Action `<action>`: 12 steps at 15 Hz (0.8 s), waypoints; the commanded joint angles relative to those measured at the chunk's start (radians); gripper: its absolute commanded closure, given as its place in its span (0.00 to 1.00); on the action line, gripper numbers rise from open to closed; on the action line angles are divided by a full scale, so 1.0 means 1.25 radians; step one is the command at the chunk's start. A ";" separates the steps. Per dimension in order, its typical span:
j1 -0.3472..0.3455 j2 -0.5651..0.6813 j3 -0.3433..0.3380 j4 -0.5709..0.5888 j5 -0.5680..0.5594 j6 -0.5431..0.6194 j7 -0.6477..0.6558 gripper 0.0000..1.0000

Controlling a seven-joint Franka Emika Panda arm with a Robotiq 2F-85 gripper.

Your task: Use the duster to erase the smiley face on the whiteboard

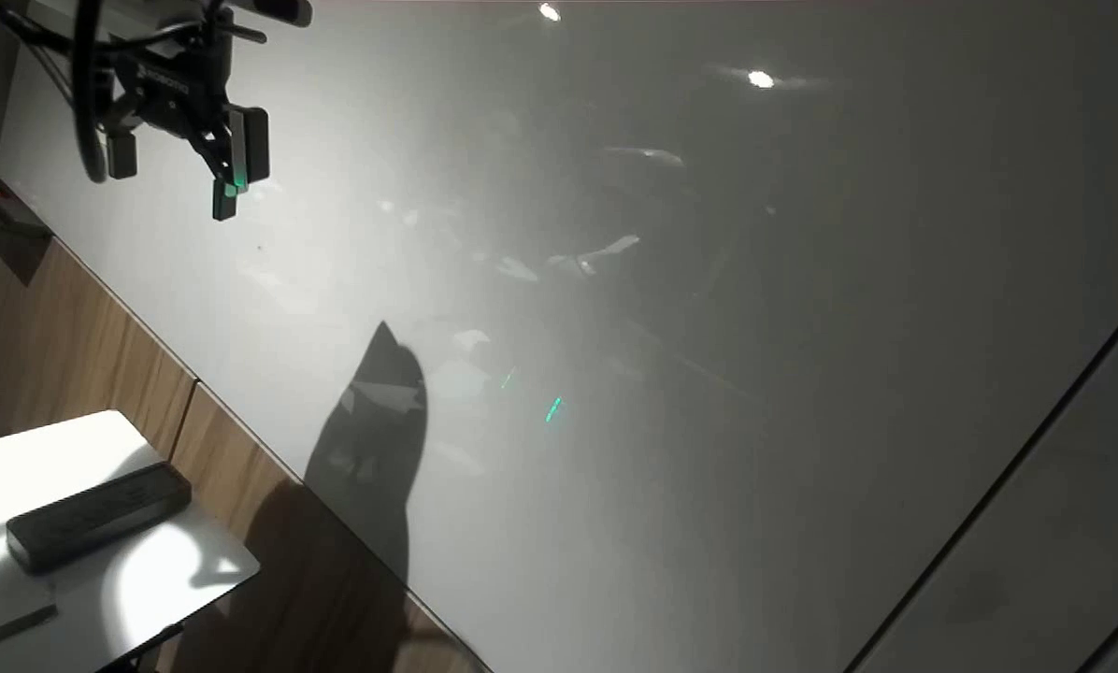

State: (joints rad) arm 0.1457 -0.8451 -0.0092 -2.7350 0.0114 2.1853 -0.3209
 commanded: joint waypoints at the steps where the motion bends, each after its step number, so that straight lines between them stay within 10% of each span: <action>1: 0.038 -0.025 -0.014 0.034 -0.017 -0.054 -0.056 0.00; 12: 0.049 0.003 -0.024 0.106 -0.054 -0.240 -0.131 0.00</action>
State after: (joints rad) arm 0.1970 -0.8422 -0.0323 -2.6048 -0.0502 1.8875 -0.4916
